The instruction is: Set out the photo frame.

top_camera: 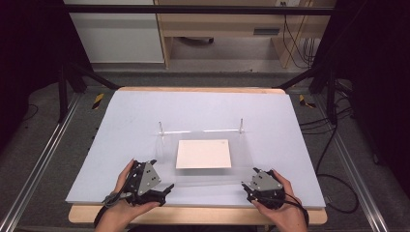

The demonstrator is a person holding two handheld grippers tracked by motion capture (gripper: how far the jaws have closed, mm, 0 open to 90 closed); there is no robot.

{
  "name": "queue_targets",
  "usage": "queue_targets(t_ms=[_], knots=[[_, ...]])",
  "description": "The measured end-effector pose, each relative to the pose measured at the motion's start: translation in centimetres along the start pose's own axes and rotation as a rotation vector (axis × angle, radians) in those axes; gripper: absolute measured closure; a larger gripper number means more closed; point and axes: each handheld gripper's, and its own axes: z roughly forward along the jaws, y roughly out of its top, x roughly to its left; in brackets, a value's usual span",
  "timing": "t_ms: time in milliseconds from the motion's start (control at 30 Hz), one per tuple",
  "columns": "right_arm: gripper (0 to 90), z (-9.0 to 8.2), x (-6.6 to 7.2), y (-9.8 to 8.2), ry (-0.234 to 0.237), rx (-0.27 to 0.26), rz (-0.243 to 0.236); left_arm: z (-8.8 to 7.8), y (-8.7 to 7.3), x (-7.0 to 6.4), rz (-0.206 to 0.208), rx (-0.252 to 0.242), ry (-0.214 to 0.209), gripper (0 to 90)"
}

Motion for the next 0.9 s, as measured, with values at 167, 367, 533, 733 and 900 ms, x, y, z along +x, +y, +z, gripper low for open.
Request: queue_targets(t_ms=[167, 367, 533, 733, 900], knots=[[38.3, 0.0, 0.0, 0.0, 0.001, 0.002, 0.004, 0.0, 0.2, -0.6, 0.041, 0.001, -0.004, 10.4], [38.3, -0.1, -0.1, 0.1, -0.002, -0.006, 0.011, 0.5, 0.0, -1.6, 0.112, 0.03, -0.006, 14.3], [38.3, -0.2, -0.2, 0.1, -0.004, -0.009, 0.016, 0.8, -0.1, -2.1, 0.161, 0.047, -0.005, 19.6], [38.5, -0.3, -0.3, 0.2, -0.007, -0.019, 0.03, 1.7, -0.4, -2.8, 0.209, 0.085, 0.029, 26.7], [38.5, -0.4, -0.3, 0.3, -0.007, -0.026, 0.038, 2.0, -0.5, -2.9, 0.228, 0.095, 0.086, 39.4]])
